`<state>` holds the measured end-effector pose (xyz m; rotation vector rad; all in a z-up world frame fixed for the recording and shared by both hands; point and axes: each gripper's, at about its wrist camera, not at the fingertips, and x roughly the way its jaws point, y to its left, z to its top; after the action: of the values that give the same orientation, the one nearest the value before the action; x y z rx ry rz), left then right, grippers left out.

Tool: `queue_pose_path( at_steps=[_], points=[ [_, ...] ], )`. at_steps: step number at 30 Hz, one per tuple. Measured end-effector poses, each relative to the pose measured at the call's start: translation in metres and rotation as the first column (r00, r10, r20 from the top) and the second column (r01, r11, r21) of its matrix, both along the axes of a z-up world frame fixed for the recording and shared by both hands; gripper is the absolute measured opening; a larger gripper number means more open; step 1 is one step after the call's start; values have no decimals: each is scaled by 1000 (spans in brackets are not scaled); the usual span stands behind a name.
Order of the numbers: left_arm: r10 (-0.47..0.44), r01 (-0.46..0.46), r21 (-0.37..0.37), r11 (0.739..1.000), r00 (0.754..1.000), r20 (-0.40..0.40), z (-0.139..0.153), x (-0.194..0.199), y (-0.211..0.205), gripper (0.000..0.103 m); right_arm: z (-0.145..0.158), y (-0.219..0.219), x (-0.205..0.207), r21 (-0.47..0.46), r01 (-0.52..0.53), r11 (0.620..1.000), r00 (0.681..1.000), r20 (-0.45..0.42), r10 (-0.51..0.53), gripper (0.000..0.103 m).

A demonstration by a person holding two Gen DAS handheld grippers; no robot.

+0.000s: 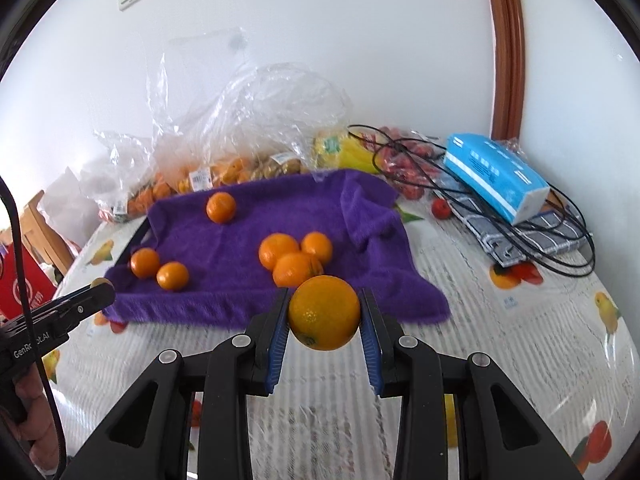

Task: Organize fruits
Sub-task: 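Lift both held fruits and carry them toward the purple towel, then lower both fruits onto the purple towel and open both grippers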

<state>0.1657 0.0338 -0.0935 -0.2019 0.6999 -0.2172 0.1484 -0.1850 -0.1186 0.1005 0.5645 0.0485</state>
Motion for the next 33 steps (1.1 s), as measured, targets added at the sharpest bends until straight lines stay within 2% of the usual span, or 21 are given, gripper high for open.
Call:
queue_pose_path(
  at_steps=[13, 22, 27, 30, 33],
  points=[
    [63, -63, 18, 998, 998, 29, 17, 42, 14, 24, 28, 23, 45, -6, -62, 998, 996, 66, 62, 34],
    [84, -86, 72, 994, 996, 30, 18, 75, 15, 24, 51, 44, 78, -42, -117, 992, 987, 101, 121, 34],
    [120, -123, 86, 989, 992, 37, 1, 82, 23, 24, 37, 49, 86, -46, -147, 988, 983, 104, 151, 34],
    [124, -123, 49, 991, 992, -13, -11, 87, 30, 24, 24, 48, 93, -37, -157, 987, 983, 92, 160, 34],
    [123, -121, 45, 992, 992, -36, -18, 89, 32, 24, 14, 45, 101, -40, -151, 988, 986, 63, 153, 34]
  ],
)
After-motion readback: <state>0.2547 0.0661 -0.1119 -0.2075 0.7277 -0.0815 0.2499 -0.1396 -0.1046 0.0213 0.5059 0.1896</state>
